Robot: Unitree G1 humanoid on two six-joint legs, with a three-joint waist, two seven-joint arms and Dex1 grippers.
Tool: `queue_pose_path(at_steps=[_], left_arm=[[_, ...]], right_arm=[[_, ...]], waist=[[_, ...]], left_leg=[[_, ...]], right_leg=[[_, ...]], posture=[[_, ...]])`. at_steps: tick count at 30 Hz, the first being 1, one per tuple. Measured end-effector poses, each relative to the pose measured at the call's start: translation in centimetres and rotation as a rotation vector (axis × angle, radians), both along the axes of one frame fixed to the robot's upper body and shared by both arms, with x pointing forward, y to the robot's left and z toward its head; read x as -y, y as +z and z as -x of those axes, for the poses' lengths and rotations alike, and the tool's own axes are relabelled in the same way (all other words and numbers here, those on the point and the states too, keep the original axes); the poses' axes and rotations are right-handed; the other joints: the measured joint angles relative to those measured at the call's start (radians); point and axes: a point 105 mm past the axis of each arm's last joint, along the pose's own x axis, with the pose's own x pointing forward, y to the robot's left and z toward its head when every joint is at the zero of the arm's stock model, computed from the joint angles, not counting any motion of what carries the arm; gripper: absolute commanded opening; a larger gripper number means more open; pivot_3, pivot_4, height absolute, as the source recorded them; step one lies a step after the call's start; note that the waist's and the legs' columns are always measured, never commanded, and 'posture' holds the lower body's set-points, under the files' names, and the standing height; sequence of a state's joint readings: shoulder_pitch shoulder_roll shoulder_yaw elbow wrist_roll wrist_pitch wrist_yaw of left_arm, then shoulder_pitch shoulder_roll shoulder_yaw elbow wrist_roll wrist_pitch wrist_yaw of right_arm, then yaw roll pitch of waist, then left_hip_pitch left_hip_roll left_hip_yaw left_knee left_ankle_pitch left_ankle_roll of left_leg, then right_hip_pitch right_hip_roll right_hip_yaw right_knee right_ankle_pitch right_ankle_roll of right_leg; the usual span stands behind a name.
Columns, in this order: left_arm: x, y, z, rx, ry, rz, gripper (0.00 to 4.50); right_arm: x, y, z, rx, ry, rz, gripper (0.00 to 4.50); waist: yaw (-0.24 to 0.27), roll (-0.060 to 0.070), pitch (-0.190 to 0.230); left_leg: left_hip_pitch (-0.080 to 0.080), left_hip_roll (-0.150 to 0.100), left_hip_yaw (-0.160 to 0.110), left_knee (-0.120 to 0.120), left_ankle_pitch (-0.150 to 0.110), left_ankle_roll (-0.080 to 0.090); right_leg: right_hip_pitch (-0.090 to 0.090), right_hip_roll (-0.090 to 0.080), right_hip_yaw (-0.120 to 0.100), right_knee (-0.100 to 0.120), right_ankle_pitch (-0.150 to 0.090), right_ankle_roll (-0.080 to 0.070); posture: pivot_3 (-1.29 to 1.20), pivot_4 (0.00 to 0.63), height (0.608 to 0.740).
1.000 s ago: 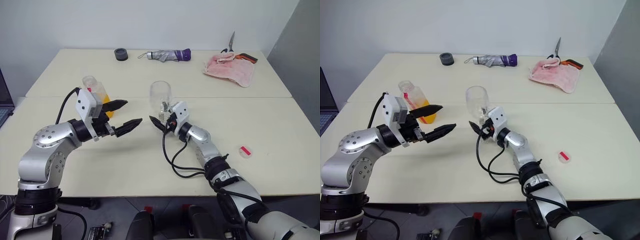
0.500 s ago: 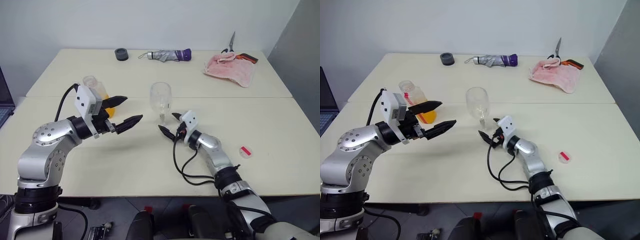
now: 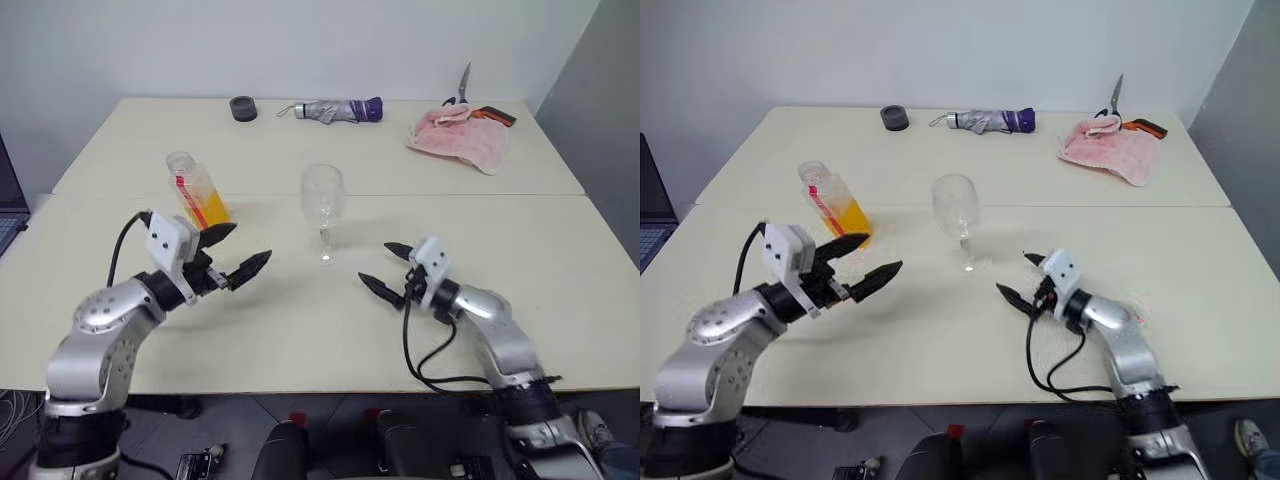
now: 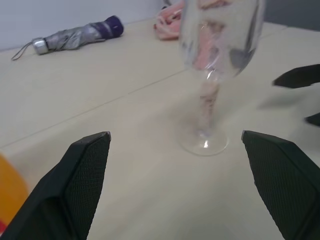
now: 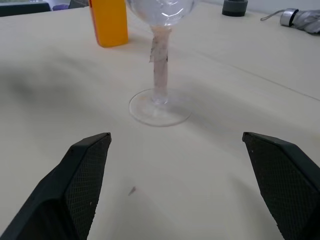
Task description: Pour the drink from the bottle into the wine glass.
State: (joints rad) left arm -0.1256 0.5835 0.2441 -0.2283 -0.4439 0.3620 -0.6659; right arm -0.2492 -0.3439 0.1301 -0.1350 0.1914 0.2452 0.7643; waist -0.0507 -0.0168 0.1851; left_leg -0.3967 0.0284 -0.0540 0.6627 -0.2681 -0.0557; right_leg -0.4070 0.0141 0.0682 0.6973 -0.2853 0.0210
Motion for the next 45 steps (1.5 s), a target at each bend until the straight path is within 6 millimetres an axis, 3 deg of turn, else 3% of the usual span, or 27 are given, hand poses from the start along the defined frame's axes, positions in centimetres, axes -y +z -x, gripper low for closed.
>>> queue_pose_path(at_steps=[3,10,15,20,36,45], left_arm=[[-1.5,-1.6,-0.5,-0.002,0.133,0.013,4.50],[-5.5,-3.8,-1.4,-0.022,0.400,0.014,4.50],[-5.8,-2.6,-2.7,0.016,0.410,0.019,4.50],[-7.2,-1.6,-4.3,0.042,0.480,0.031,4.50],[-7.3,0.2,-6.6,0.086,0.447,0.020,4.50],[-7.0,0.8,-7.7,0.093,0.420,0.012,4.50]], right_arm=[[-0.3,1.0,1.9,0.008,0.065,0.024,4.48],[-0.4,2.9,3.8,0.046,0.120,0.020,4.48],[-0.8,4.1,5.3,0.031,0.192,-0.008,4.48],[-0.9,4.2,5.6,0.008,0.203,-0.019,4.48],[-1.6,4.6,7.5,-0.006,0.262,-0.031,4.48],[-1.3,5.4,7.2,-0.031,0.244,-0.081,4.48]], waist=[[0.000,-0.001,0.000],[0.003,-0.001,0.000],[0.013,-0.002,-0.001],[0.014,-0.002,-0.001],[0.017,-0.003,-0.001],[0.018,-0.003,-0.001]], left_leg=[[0.001,-0.001,0.000,0.000,0.000,0.000],[0.000,-0.001,-0.001,0.000,0.000,0.000],[0.000,-0.001,-0.001,0.001,0.000,0.000],[0.000,-0.002,-0.001,0.001,0.000,0.000],[0.000,-0.002,-0.001,0.001,0.000,0.000],[0.000,-0.002,-0.001,0.001,0.000,0.000]], right_leg=[[0.001,0.001,0.000,0.000,0.000,0.000],[0.001,0.002,-0.002,0.000,0.000,0.000],[0.001,0.002,-0.002,0.000,0.000,0.000],[0.001,0.002,-0.002,-0.001,0.000,0.000],[0.001,0.002,-0.003,-0.001,0.000,0.000],[0.001,0.002,-0.003,-0.001,0.000,0.000]], posture=[[0.00,0.150,0.740],[0.00,0.150,0.740],[0.00,0.150,0.740],[0.00,0.150,0.740],[0.00,0.150,0.740],[0.00,0.150,0.740]])
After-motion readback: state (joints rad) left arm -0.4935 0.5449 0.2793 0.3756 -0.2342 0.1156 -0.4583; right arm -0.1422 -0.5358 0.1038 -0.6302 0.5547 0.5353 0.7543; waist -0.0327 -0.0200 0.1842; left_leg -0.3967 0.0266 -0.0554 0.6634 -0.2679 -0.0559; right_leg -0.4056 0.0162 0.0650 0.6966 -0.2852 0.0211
